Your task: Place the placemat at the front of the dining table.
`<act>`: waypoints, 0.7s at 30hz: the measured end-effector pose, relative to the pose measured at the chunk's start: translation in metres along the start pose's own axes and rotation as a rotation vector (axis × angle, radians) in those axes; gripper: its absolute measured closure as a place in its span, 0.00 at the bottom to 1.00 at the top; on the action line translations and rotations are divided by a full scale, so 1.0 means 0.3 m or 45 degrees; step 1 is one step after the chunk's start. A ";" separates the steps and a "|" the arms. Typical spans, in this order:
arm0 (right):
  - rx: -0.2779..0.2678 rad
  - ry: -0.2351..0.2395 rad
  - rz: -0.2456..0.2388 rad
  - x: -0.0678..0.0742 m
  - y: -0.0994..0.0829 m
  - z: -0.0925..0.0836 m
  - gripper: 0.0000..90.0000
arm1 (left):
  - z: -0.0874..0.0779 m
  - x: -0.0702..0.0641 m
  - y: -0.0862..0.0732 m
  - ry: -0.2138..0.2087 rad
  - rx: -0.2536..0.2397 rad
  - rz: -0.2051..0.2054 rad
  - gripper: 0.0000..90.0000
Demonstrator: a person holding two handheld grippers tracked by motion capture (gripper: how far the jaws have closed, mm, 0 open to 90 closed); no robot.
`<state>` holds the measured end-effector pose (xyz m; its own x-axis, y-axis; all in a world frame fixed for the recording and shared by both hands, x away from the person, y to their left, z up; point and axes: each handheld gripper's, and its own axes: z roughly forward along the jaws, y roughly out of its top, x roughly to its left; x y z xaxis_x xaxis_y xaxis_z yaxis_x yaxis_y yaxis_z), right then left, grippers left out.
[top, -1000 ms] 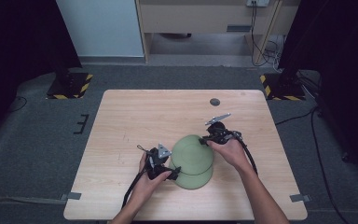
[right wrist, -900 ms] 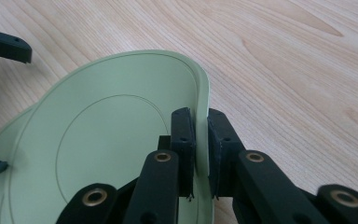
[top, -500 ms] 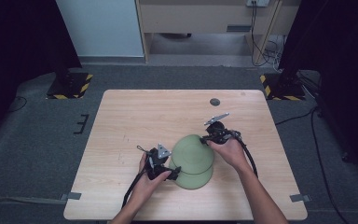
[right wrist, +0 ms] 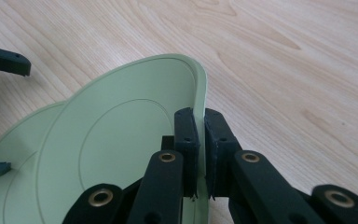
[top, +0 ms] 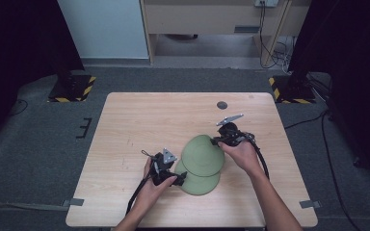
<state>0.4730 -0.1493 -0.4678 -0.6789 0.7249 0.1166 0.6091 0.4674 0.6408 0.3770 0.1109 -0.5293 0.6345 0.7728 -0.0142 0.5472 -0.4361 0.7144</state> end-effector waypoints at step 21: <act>-0.062 -0.006 -0.021 0.001 0.046 -0.106 0.95 | -0.056 0.091 0.006 0.063 -0.045 -0.079 0.02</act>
<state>0.4682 -0.1585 -0.4349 -0.6866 0.7198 0.1024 0.5771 0.4539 0.6789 0.3860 0.1391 -0.5165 0.5716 0.8201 -0.0253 0.5645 -0.3707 0.7375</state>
